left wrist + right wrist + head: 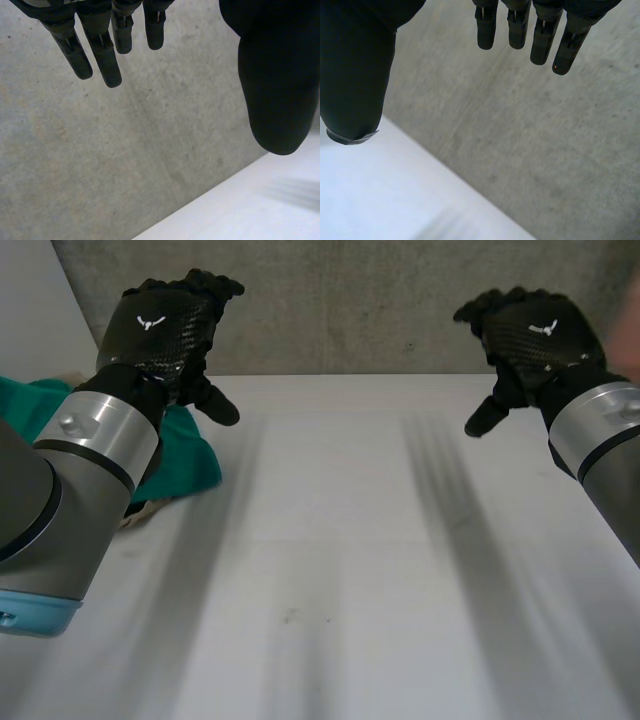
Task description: Fold the laundry.
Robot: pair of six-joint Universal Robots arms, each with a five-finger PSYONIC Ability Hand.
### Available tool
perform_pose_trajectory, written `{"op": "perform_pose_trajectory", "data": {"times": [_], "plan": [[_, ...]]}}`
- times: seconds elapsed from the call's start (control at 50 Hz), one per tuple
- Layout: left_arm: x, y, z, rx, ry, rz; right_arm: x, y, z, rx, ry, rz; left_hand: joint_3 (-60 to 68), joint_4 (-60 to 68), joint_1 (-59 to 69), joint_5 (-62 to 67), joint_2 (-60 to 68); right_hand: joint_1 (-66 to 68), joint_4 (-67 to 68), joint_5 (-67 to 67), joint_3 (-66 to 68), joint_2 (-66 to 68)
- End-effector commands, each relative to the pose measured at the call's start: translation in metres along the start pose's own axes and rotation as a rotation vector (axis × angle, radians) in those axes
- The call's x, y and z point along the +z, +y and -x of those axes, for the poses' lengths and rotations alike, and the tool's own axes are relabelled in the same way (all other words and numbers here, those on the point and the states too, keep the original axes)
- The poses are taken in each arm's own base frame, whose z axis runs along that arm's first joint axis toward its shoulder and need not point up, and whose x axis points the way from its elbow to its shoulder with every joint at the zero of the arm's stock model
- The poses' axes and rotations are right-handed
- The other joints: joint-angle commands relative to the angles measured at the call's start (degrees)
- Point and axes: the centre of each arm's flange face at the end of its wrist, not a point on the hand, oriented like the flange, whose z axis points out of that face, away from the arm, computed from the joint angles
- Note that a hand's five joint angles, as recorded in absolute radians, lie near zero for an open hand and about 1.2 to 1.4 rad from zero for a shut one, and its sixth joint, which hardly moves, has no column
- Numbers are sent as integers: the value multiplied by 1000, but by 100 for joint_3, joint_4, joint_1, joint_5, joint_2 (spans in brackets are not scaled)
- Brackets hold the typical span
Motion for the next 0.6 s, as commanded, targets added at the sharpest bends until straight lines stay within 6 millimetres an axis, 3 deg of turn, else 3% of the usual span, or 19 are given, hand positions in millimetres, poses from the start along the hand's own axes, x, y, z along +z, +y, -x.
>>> {"op": "perform_pose_trajectory", "data": {"times": [0.02,0.14,0.24,0.32,0.36,0.42,0.44,0.48,0.56,0.58,0.6], "plan": [[15,31,31,183,-79,101,5,28,10,-160,-68,161,-1467,-151,-135,-237,-131,-136,-348,-375,-243,-282],[40,94,76,389,-107,267,-2,36,35,-235,-147,189,-1400,-84,-68,-169,-64,-136,-348,-375,-243,-282],[60,170,131,542,-65,425,-1,47,41,-235,-169,219,-1366,-50,-34,-135,-30,-136,-348,-375,-243,-282],[71,206,151,598,-77,474,-1,48,42,-234,-177,221,-1333,-17,-1,-102,3,-136,-348,-375,-243,-282],[78,218,156,624,-83,462,-2,49,43,-234,-180,221,-615,701,717,616,721,-136,-348,-375,-243,-282],[84,226,165,642,-111,438,-2,49,43,-234,-181,222,1099,2415,2432,2330,2436,-136,-348,-375,-243,-282],[87,225,171,653,-141,419,-2,50,43,-234,-180,224,3055,4371,4387,4286,4391,-136,-348,-375,-243,-282],[89,222,174,659,-176,398,-2,50,43,-234,-178,225,4983,6299,6315,6213,6319,-136,-348,-375,-243,-282],[94,200,171,659,-259,321,-1,50,41,-234,-171,228,5495,6811,6827,6725,6831,-136,-348,-375,-243,-282],[96,188,168,647,-276,286,-1,50,41,-235,-169,227,5495,6811,6827,6725,6831,-136,-348,-375,-243,-282],[97,163,158,605,-302,209,-1,50,40,-234,-169,227,5495,6811,6827,6725,6831,-136,-348,-375,-243,-282]]}}
